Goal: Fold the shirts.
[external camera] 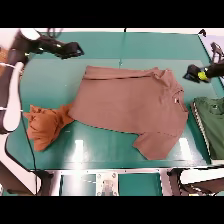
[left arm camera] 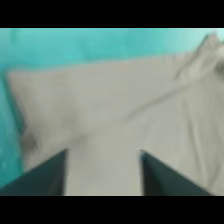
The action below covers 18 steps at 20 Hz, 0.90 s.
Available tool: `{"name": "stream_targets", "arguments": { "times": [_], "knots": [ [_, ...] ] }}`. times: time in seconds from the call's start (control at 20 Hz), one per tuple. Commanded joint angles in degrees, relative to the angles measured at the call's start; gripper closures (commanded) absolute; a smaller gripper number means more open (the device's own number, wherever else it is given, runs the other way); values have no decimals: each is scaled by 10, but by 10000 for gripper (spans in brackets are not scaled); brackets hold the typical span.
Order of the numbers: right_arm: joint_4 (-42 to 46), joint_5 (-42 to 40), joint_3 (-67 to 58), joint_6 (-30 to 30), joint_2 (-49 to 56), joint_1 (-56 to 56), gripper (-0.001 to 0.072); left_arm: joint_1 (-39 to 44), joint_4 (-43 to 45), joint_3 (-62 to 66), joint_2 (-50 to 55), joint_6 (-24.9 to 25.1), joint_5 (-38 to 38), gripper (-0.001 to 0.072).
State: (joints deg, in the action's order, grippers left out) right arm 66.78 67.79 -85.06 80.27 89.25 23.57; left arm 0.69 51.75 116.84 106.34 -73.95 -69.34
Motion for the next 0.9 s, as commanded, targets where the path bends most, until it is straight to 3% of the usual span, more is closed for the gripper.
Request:
{"name": "stream_targets", "arguments": {
  "times": [0.0,0.05,0.1,0.15,0.4,0.65,0.85],
  "knots": [
    [6,72,123,9,-89,53,539,-48,-2,-6,-33,-10,-132,235],
    [11,73,173,20,-123,72,449,-50,-2,-9,-34,-12,-159,290],
    [21,73,225,37,-157,96,301,-50,-2,-13,-34,-6,-178,606],
    [30,73,269,50,-184,121,287,-48,-2,-14,-34,-4,-192,678],
    [30,72,447,53,-230,234,285,-47,-12,-15,-34,-5,-195,684],
    [-58,21,516,0,-202,236,288,-47,-12,-15,-34,-4,-181,684],
    [-60,21,525,-4,-171,214,322,-47,-12,-15,-34,-3,-177,684]
  ]
}}
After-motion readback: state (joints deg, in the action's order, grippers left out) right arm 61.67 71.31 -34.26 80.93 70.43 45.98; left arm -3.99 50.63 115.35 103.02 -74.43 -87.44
